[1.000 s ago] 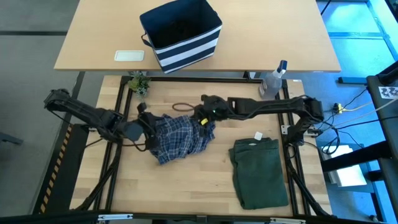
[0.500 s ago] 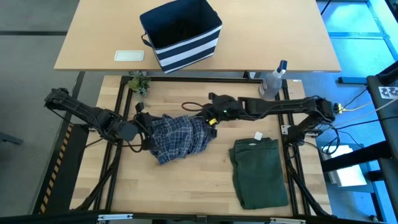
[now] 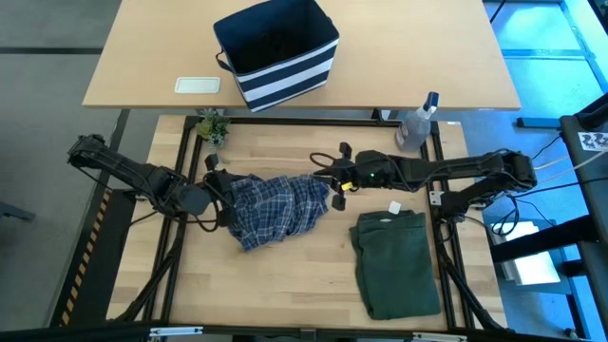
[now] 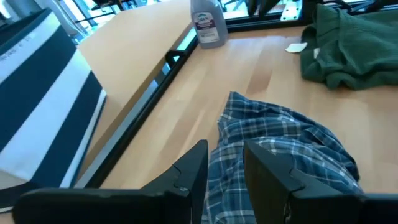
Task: Fold Laundry from Bin
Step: Fold the blue checkered pants
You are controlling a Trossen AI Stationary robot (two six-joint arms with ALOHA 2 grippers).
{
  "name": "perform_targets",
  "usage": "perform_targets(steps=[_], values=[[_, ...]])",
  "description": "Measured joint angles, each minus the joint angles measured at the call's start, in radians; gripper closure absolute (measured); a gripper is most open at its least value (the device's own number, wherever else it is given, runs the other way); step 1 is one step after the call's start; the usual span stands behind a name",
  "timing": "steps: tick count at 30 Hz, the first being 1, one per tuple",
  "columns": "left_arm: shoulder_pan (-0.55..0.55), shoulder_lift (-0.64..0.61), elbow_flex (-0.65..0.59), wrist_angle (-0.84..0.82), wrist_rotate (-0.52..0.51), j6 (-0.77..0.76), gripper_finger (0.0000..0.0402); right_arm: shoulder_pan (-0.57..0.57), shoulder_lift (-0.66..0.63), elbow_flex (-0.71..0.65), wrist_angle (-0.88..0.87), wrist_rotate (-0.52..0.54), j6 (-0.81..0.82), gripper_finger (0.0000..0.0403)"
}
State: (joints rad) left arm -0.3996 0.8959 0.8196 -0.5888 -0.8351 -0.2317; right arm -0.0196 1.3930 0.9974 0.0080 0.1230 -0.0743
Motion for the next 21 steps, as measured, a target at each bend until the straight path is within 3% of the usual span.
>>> perform_targets(steps=[6, 11, 21], values=[[0.022, 0.0, 0.0, -0.018, -0.01, 0.0, 0.0305, 0.001, 0.0, -0.02, -0.001, -0.001, 0.009, 0.0359], [0.095, 0.0, 0.0, -0.076, 0.058, -0.001, 0.0312, 0.001, 0.0, -0.057, 0.004, -0.036, 0.043, 0.0359], [0.34, 0.0, -0.001, -0.226, 0.274, -0.014, 0.0391, 0.051, 0.108, -0.165, 0.071, -0.131, 0.209, 0.0359]])
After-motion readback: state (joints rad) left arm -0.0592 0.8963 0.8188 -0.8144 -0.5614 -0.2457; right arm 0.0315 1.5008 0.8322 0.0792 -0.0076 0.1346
